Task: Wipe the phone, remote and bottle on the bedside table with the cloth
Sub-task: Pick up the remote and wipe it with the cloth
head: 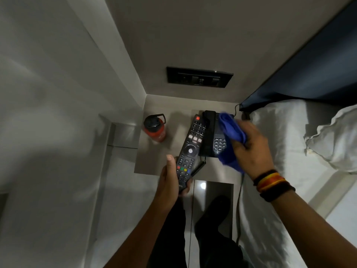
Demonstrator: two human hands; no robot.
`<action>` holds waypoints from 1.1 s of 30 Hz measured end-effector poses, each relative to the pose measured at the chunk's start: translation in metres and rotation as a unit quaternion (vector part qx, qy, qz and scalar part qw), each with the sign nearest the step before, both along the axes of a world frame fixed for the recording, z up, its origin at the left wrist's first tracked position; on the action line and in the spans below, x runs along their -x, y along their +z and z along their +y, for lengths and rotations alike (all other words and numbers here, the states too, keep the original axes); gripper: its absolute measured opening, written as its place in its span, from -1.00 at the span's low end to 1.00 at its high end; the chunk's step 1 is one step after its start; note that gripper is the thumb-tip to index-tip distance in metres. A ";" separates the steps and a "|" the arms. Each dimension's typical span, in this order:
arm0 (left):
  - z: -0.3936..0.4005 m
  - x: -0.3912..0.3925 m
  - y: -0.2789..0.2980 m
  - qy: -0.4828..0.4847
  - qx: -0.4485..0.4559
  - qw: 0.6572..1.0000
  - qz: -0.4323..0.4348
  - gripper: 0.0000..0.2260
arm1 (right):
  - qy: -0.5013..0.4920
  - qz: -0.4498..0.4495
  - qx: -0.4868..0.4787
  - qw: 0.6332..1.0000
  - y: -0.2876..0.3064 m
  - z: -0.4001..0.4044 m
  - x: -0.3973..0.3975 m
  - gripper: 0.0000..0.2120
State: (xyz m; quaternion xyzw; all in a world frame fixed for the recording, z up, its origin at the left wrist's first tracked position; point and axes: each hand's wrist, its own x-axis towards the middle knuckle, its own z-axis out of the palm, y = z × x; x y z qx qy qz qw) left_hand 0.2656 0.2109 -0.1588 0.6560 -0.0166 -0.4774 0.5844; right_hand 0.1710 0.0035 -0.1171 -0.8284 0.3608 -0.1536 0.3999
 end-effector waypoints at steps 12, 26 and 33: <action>0.006 0.016 -0.002 0.005 -0.043 0.999 -0.004 -0.14 | 0.114 0.056 0.029 0.991 0.012 0.015 -0.021 -0.54; -0.004 0.006 -0.001 0.035 -0.041 0.999 0.000 -0.08 | 0.078 0.119 0.011 0.990 0.008 0.010 -0.036 -0.70; -0.012 0.003 -0.012 0.038 -0.025 0.999 0.016 -0.09 | 0.031 0.021 0.021 0.999 0.022 -0.005 -0.064 -0.44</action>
